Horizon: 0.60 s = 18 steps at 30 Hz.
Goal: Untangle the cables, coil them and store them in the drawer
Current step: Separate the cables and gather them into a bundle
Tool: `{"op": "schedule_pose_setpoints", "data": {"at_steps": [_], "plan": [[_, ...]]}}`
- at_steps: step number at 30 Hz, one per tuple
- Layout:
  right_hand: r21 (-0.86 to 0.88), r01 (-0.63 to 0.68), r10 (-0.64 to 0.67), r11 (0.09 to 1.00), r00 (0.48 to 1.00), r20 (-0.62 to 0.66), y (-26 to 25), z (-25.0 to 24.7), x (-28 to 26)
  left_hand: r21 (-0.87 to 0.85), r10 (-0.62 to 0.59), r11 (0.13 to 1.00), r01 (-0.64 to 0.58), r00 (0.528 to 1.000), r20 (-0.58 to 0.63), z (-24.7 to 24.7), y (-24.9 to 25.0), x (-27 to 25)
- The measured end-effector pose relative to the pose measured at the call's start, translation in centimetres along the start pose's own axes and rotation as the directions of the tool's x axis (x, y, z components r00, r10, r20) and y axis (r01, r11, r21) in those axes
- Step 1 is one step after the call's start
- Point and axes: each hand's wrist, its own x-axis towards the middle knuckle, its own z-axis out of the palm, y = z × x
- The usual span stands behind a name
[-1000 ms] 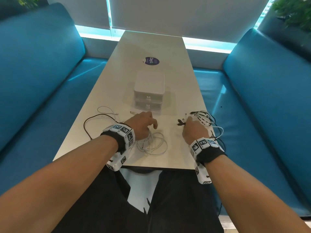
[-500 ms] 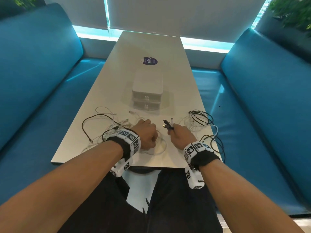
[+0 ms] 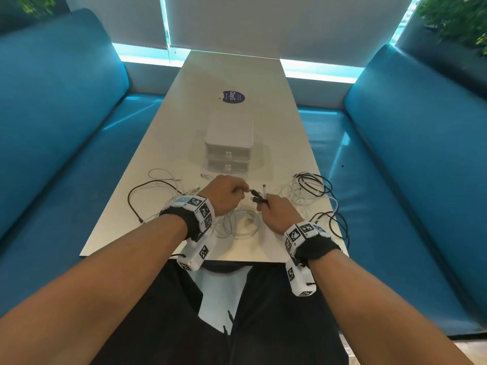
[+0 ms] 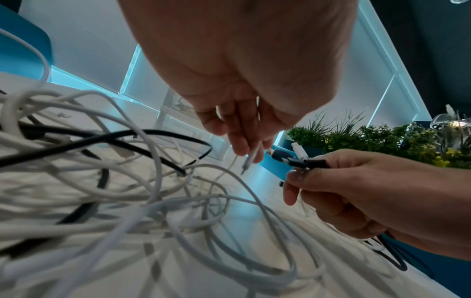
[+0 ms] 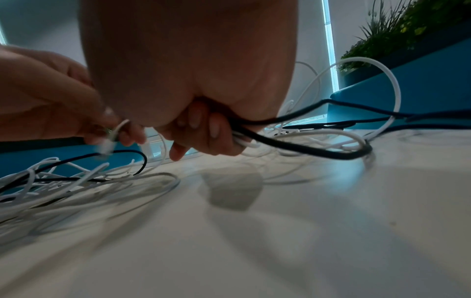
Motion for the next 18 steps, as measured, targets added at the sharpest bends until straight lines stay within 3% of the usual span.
{"op": "schedule_pose_setpoints", "data": {"at_steps": [3, 10, 12, 18], "plan": [[0.001, -0.015, 0.015, 1.000, 1.000, -0.002, 0.2, 0.1, 0.2, 0.044, 0.015, 0.999, -0.016, 1.000, 0.009, 0.1, -0.1, -0.1], [0.044, -0.040, 0.042, 0.998, 0.999, -0.031, 0.4, 0.1, 0.7, 0.426, 0.142, 0.897, -0.117, 0.990, -0.028, -0.1, 0.1, 0.0], [0.101, -0.056, 0.063, 0.993, 0.996, -0.065, 0.3, 0.0, 0.8, 0.441, 0.140, 0.893, -0.092, 0.987, -0.078, 0.2, 0.1, 0.1], [0.248, -0.047, 0.078, 0.968, 0.990, -0.117, -0.2, -0.5, 1.0, 0.443, 0.047, 0.896, -0.040, 0.999, -0.006, 0.8, 0.8, 0.5]]}}
